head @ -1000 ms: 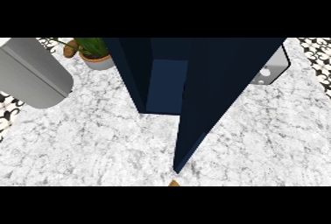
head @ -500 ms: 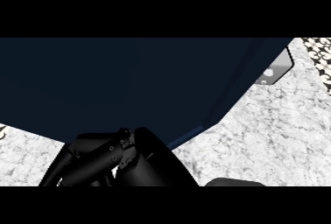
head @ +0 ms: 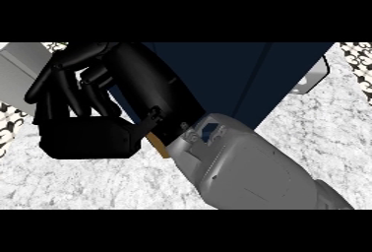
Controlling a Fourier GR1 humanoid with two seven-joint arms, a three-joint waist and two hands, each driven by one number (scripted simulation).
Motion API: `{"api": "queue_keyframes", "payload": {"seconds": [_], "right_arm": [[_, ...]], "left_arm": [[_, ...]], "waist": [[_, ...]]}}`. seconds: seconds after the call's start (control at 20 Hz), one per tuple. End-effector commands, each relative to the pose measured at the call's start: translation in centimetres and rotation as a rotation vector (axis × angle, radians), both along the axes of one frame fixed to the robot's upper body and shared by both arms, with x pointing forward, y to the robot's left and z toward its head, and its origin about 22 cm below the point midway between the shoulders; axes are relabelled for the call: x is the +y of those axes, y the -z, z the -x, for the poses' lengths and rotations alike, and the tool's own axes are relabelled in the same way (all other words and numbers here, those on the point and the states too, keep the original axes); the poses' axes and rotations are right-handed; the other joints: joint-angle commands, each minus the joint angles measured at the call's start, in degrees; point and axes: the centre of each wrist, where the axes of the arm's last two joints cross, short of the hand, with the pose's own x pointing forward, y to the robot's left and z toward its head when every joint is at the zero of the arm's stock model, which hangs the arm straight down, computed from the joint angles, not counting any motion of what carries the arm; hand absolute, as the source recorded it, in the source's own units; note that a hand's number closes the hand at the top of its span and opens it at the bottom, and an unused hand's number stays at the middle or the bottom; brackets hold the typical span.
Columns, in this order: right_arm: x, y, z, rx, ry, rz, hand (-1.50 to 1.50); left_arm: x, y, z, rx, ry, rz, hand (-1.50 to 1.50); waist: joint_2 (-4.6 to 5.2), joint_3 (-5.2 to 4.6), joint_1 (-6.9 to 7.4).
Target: Pick up the wine, place it into the cabinet and close the cabinet
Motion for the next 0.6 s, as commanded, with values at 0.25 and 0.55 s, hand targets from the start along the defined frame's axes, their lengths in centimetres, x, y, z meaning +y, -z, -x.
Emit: {"api": "queue_keyframes", "payload": {"seconds": [0.25,0.55], "right_arm": [[2.2,1.8,-3.6,0.212,-0.43,0.327,1.5],[2.0,3.5,-6.8,0.313,-0.579,0.429,1.5]], "left_arm": [[0.4,-1.2,-1.0,-0.064,0.052,0.03,-1.5],[0.6,-0.9,-0.4,-0.057,0.041,0.033,-1.5]], "waist": [[0.7,-0.06,1.52],[0.14,0.02,-0.36]]}}
